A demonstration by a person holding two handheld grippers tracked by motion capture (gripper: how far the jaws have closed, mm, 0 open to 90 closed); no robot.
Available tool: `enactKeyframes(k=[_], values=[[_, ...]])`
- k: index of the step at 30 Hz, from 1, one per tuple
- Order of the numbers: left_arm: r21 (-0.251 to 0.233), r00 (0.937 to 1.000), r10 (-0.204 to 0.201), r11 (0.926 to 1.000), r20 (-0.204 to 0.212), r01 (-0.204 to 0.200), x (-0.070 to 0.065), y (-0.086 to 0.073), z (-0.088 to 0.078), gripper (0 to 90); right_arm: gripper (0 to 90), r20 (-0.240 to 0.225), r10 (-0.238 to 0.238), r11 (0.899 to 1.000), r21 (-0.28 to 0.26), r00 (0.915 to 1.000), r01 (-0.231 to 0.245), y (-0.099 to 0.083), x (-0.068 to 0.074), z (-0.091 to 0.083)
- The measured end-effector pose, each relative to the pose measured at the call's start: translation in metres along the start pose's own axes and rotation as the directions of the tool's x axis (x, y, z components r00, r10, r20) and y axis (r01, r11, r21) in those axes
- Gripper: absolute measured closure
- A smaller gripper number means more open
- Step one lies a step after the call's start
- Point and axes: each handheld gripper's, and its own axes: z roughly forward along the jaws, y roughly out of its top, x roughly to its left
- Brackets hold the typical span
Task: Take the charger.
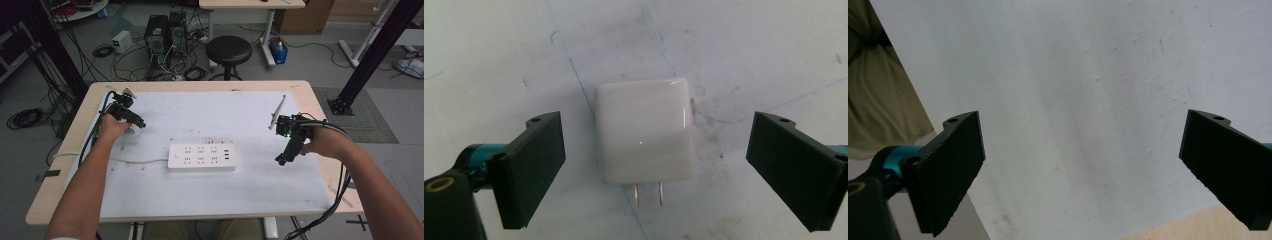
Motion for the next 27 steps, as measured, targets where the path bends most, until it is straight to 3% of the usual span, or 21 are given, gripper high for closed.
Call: enactKeyframes(k=[6,14,21,27], values=[[-0.004,0.9995,-0.027,0.9996,0.014,0.027,0.005,0.001,0.006,15.3,3.7,0.002,0.007,1.0,-0.001,1.0,-0.007,0.0,-0.001,0.0],[-0.004,0.9995,-0.028,0.9996,0.015,0.028,0.007,0.001,0.012,22.3,3.7,0.002,-0.002,1.0,0.0,1.0,0.002,0.0,-0.002,0.001],[0.01,0.999,-0.024,0.9997,0.037,0.024,0.008,0.001,0.018,35.3,3.7,-0.001,0.003,1.0,0.0,1.0,-0.003,0.0,-0.002,0.0],[0.01,0.9989,-0.022,0.9997,0.041,0.022,0.008,0.0,0.019,41.1,3.7,-0.002,0.0,1.0,-0.003,1.0,0.0,0.001,-0.003,0.001]])
